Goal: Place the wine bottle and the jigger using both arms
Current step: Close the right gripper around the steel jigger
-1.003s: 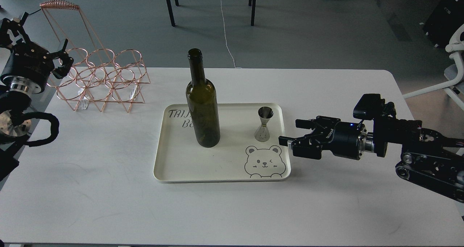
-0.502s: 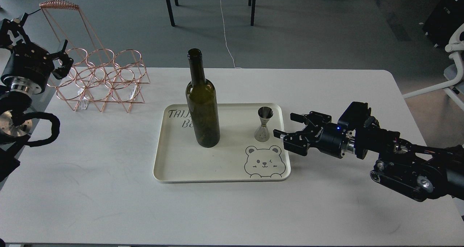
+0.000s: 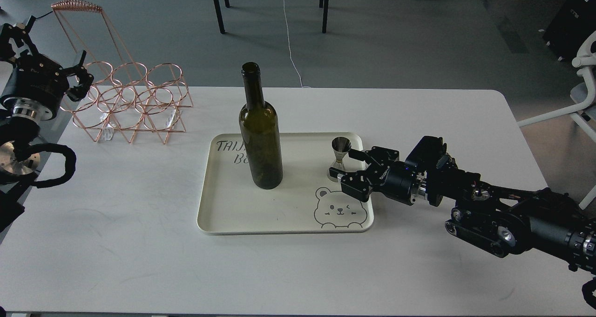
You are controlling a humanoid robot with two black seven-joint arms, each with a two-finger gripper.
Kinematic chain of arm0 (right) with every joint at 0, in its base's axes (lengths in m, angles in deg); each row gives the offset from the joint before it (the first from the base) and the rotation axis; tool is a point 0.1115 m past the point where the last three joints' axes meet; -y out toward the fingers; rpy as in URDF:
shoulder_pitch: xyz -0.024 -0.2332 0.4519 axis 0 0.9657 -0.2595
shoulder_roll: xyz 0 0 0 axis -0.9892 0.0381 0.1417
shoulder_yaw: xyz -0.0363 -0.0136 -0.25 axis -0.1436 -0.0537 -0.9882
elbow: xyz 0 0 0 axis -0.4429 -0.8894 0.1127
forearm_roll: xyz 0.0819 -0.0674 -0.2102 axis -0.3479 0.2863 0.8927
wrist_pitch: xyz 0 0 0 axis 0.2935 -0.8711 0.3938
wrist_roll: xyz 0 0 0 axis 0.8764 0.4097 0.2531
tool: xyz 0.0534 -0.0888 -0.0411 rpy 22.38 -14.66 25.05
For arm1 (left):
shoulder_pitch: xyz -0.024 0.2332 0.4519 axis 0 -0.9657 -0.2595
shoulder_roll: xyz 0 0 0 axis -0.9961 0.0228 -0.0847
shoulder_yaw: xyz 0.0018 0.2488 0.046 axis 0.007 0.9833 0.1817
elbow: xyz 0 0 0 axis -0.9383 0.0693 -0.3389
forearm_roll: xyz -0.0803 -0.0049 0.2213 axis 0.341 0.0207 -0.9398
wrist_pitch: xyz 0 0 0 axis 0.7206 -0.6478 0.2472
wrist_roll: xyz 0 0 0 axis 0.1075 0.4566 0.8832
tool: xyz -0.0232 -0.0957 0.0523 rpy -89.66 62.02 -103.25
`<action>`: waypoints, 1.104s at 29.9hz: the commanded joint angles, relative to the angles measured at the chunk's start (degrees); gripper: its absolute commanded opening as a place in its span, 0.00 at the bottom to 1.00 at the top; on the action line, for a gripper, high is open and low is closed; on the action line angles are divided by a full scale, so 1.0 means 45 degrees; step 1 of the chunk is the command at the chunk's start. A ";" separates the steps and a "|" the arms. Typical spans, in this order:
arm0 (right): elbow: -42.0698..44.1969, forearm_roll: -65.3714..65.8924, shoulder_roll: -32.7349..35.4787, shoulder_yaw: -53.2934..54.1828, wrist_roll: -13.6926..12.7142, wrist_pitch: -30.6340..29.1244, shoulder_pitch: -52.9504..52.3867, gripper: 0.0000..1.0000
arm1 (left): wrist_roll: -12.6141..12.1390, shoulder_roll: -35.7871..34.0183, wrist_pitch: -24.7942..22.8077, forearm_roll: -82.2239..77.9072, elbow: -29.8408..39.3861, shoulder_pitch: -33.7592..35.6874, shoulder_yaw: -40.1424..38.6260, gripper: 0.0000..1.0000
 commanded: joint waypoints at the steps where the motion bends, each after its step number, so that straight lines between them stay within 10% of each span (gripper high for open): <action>1: 0.0335 0.0016 -0.0227 -0.0051 -0.0002 0.0006 -0.0048 0.66 | 0.0016 0.0008 0.0031 0.0001 0.0000 -0.0004 -0.0017 0.98; 22: 0.1040 0.0016 -0.0579 -0.0383 -0.0060 0.0103 -0.0478 0.46 | -0.0003 -0.0109 0.0011 -0.0058 0.0000 0.0133 0.0003 0.98; 33: 0.1196 0.0016 -0.0560 -0.0402 -0.0022 0.0162 -0.0478 0.17 | -0.0003 -0.0109 0.0050 -0.0077 0.0000 0.0133 0.0042 0.98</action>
